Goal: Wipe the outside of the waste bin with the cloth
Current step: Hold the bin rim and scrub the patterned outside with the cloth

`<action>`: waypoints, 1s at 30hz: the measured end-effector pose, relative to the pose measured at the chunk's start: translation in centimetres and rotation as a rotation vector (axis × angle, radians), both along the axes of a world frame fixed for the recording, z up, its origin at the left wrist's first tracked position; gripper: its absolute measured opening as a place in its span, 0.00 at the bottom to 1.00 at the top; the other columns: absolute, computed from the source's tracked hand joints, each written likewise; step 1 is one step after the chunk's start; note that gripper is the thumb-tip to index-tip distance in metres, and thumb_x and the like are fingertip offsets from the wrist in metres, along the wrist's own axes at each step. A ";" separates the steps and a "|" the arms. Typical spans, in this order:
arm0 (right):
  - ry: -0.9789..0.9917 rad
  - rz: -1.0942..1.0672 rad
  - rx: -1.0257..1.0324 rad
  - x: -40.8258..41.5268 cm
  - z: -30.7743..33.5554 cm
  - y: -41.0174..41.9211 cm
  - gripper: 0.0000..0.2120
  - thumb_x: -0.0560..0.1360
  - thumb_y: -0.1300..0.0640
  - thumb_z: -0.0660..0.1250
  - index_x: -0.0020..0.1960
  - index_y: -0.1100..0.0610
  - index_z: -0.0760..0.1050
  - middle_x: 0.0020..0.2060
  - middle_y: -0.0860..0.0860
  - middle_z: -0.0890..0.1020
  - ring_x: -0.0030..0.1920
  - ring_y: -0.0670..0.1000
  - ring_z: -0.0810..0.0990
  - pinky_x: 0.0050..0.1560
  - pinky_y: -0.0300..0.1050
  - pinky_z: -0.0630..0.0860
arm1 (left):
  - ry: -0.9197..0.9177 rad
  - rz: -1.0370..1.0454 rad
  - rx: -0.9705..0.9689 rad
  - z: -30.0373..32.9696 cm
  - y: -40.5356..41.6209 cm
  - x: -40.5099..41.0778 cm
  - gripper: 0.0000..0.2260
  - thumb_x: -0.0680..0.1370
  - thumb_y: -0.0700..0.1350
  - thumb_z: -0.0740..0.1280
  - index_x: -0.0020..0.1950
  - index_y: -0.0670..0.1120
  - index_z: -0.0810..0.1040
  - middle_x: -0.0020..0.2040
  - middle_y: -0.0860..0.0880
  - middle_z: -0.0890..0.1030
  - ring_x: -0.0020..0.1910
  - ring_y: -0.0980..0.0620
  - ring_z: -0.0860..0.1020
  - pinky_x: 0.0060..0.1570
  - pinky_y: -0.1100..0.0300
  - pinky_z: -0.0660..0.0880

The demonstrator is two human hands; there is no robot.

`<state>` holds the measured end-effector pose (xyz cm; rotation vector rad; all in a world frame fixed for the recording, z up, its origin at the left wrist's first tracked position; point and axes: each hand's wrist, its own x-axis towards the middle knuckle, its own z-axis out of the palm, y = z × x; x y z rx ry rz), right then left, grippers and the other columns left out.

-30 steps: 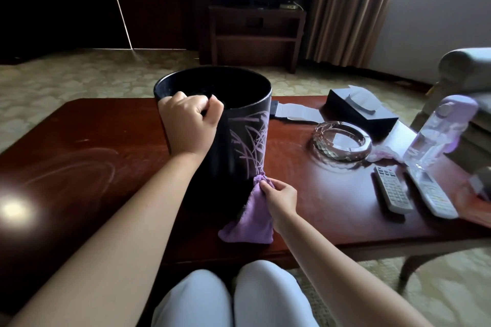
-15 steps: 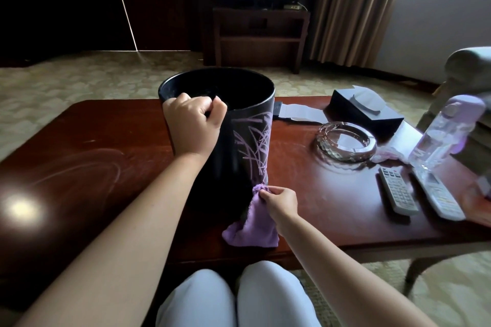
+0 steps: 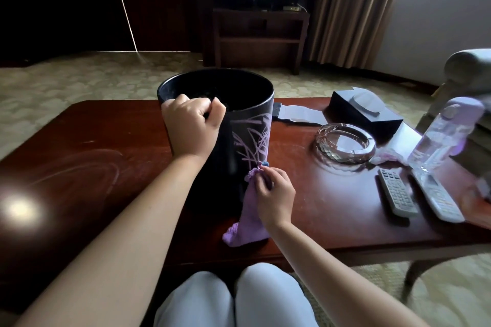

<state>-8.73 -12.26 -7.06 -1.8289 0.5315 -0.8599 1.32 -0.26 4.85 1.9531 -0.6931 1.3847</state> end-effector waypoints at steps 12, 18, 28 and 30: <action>0.017 -0.018 -0.022 0.0 0.5 0.5 0.07 0.72 0.60 0.70 0.49 0.60 0.82 0.45 0.52 0.83 0.46 0.49 0.81 0.51 0.32 0.71 | 0.001 0.017 0.002 0.0 0.0 0.0 0.20 0.73 0.45 0.62 0.25 0.48 0.57 0.23 0.54 0.55 0.26 0.51 0.59 0.35 0.60 0.50; -0.090 -0.056 0.105 0.1 1.7 0.7 0.04 0.72 0.60 0.71 0.47 0.58 0.82 0.41 0.47 0.82 0.43 0.43 0.79 0.46 0.24 0.70 | -0.001 0.008 0.003 0.0 0.0 -0.2 0.20 0.74 0.45 0.61 0.25 0.48 0.56 0.24 0.57 0.50 0.26 0.51 0.58 0.36 0.59 0.53; -0.119 -0.041 0.248 0.3 2.9 1.2 0.03 0.71 0.58 0.72 0.45 0.55 0.82 0.41 0.48 0.83 0.44 0.44 0.81 0.47 0.30 0.73 | 0.005 0.017 0.000 0.0 0.0 -0.2 0.19 0.74 0.45 0.61 0.25 0.48 0.56 0.24 0.55 0.53 0.26 0.51 0.59 0.36 0.59 0.54; -0.075 -0.026 0.210 0.1 2.3 1.4 0.04 0.71 0.58 0.73 0.45 0.57 0.82 0.41 0.50 0.83 0.43 0.46 0.80 0.46 0.29 0.72 | 0.013 0.024 0.000 0.0 -0.1 -0.2 0.19 0.74 0.45 0.60 0.25 0.48 0.56 0.23 0.54 0.55 0.26 0.51 0.60 0.36 0.59 0.54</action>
